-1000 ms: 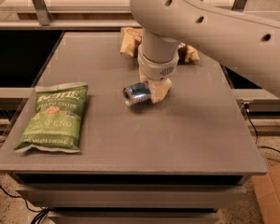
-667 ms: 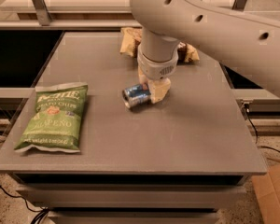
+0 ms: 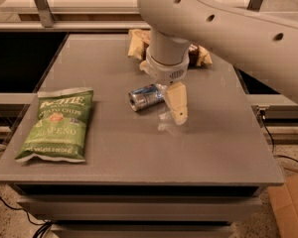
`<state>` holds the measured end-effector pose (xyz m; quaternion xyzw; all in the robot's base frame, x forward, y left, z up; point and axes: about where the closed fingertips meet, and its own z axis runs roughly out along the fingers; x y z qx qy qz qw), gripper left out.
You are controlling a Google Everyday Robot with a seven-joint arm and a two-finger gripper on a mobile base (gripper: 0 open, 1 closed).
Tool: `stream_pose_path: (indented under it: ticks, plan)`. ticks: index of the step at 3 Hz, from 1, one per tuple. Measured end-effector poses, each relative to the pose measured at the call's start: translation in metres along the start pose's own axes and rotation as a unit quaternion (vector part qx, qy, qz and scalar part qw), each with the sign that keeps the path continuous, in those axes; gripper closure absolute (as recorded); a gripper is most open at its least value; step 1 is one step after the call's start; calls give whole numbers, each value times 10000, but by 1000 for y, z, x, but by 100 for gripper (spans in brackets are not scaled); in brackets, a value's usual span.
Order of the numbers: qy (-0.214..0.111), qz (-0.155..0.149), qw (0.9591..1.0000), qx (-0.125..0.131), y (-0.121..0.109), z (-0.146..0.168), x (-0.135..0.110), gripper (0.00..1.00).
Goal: Knock redbull can over
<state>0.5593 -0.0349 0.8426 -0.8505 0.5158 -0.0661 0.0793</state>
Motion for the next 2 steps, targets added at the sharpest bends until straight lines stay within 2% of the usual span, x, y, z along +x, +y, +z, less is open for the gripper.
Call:
stream_pose_path:
  ticks: [2]
  plan:
    - [-146,-44,9999,-80,0,1,-3,0]
